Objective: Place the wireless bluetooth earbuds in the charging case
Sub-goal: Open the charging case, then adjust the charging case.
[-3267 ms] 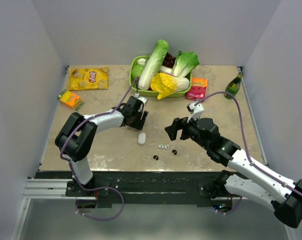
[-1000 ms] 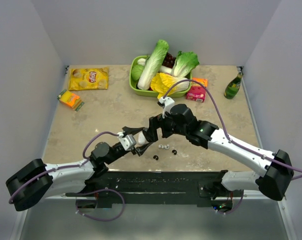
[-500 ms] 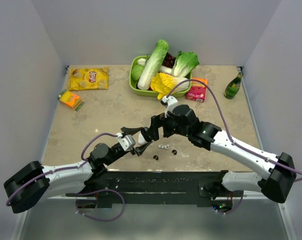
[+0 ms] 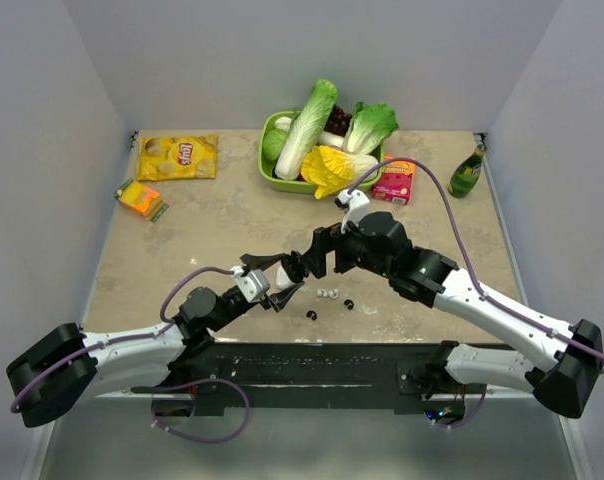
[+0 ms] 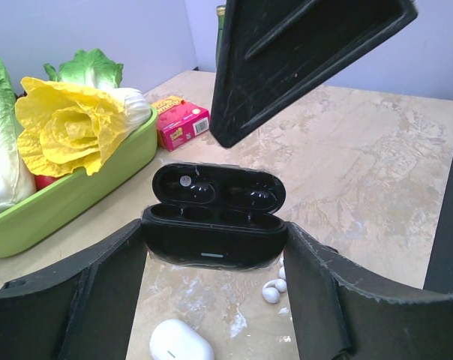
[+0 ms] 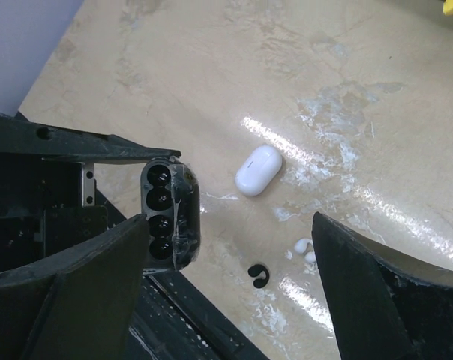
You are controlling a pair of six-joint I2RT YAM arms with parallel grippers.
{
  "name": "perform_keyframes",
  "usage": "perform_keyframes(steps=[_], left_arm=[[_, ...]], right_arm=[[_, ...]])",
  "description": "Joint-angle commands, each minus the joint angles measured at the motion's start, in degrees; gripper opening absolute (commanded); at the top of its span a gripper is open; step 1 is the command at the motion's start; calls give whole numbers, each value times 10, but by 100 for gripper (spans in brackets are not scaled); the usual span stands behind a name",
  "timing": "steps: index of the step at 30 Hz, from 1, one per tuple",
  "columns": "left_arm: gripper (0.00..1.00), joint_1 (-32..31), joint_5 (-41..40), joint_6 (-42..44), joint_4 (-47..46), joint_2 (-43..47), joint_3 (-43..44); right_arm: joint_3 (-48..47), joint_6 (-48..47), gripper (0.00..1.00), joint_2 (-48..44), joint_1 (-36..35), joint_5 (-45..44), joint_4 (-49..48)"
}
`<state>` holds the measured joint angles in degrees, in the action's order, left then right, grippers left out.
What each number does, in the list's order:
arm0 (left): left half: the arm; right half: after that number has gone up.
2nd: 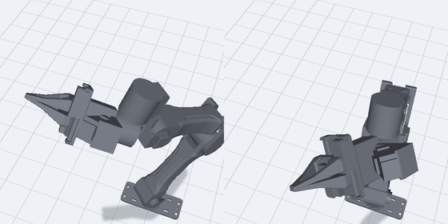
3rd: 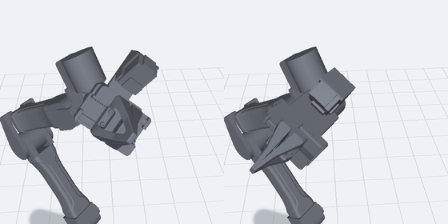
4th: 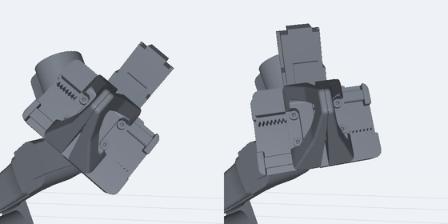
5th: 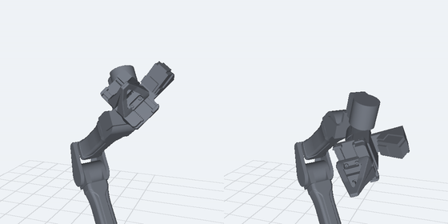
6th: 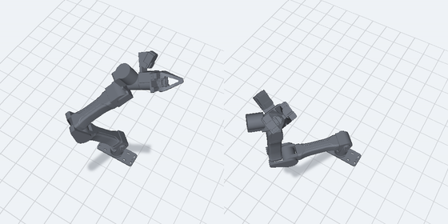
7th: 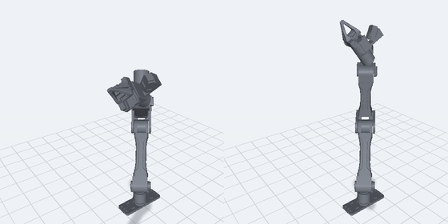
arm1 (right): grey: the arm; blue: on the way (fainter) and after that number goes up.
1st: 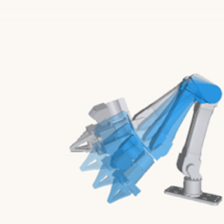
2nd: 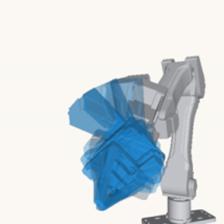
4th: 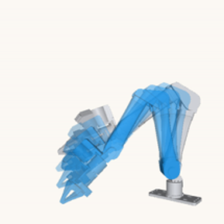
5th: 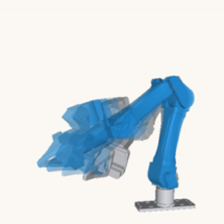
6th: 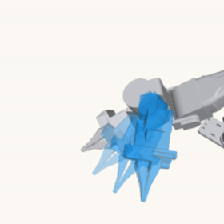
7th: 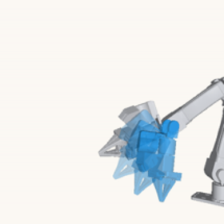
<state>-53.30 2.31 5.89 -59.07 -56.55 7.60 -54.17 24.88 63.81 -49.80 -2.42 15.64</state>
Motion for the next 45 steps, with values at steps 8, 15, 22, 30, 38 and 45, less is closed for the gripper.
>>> perform_keyframes(steps=[8,15,22,30,38,45], left_arm=[[0,-4,-8,17,-42,5,5],[0,-5,-5,18,-37,2,11],[0,-5,-1,17,-36,0,17],[0,-6,-1,17,-34,-1,17],[0,-6,-4,17,-39,-3,18],[14,-6,-21,-8,1,-7,29]], right_arm=[[7,-4,66,1,1,66,-70],[0,-9,61,27,1,78,-76],[2,-9,48,40,1,75,-86],[-2,-11,41,60,1,80,-89],[2,-13,32,64,1,83,-88],[-7,-43,0,47,0,65,-66]])
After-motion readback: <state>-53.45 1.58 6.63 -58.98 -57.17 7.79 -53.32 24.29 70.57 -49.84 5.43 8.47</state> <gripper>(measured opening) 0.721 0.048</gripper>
